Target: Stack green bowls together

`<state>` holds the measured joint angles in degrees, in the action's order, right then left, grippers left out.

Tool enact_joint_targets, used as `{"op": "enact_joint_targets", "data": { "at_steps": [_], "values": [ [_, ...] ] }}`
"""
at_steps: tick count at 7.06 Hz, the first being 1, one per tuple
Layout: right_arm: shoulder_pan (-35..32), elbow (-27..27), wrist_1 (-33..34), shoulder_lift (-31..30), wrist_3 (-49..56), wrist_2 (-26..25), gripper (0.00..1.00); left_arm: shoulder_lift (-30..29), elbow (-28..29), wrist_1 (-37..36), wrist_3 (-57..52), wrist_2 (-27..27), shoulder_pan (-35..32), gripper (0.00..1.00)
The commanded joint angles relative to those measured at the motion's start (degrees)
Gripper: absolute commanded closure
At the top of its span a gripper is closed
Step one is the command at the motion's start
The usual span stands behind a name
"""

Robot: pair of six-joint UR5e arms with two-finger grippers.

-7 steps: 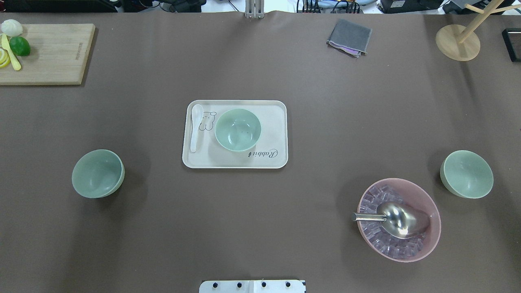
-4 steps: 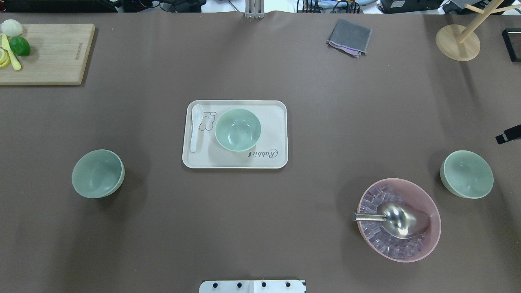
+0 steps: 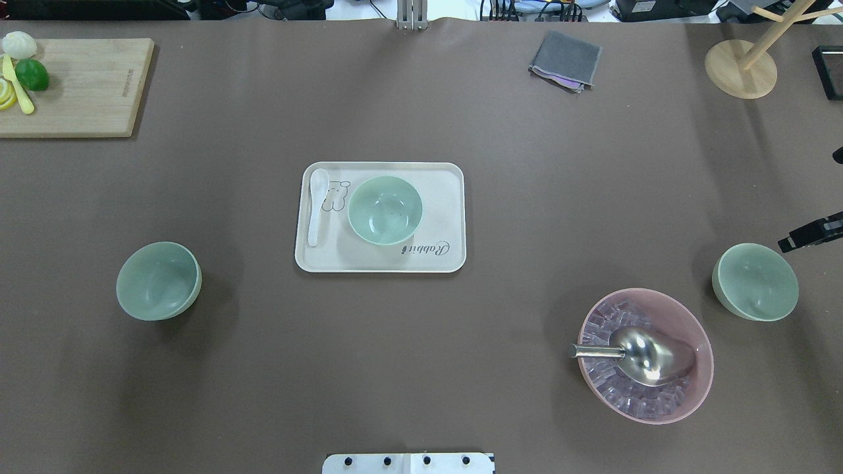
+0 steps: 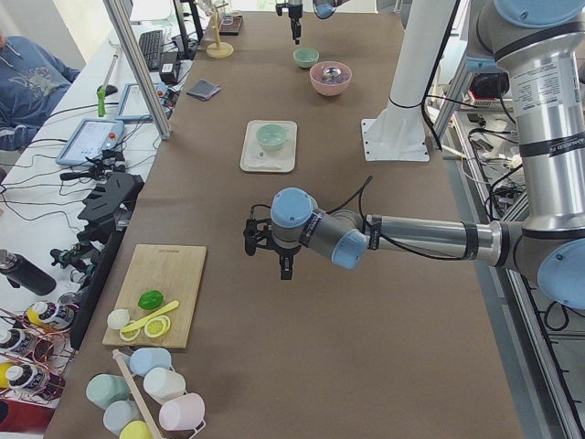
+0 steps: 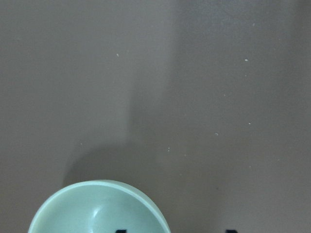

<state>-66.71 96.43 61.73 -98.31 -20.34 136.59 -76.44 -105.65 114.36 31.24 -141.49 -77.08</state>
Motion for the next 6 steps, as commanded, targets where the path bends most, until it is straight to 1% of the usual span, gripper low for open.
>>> {"op": "enact_joint_targets", "data": {
  "at_steps": [1,2,4,5,6],
  "values": [
    [2.7,-4.4,-6.5,-0.2,0.4,-1.2,0.26,-1.8,0.3,0.4,3.4,1.7,2.9,0.02],
    [3.5,-6.1,-9.1,-0.2,0.3,-1.2,0.26,-1.9,0.2,0.4,3.9,2.0,3.3,0.02],
    [4.4,-6.1,-9.3,-0.2,0.3,-1.1,0.27,-1.9,0.2,0.4,4.0,2.0,3.3,0.02],
    [4.5,-6.1,-9.3,-0.3,0.3,-1.0,0.5,-1.9,0.2,0.4,4.0,2.0,3.3,0.02],
    [4.5,-6.2,-9.3,-0.4,0.3,-0.8,0.85,-1.9,0.4,0.4,4.0,2.0,3.3,0.03]
  ]
}}
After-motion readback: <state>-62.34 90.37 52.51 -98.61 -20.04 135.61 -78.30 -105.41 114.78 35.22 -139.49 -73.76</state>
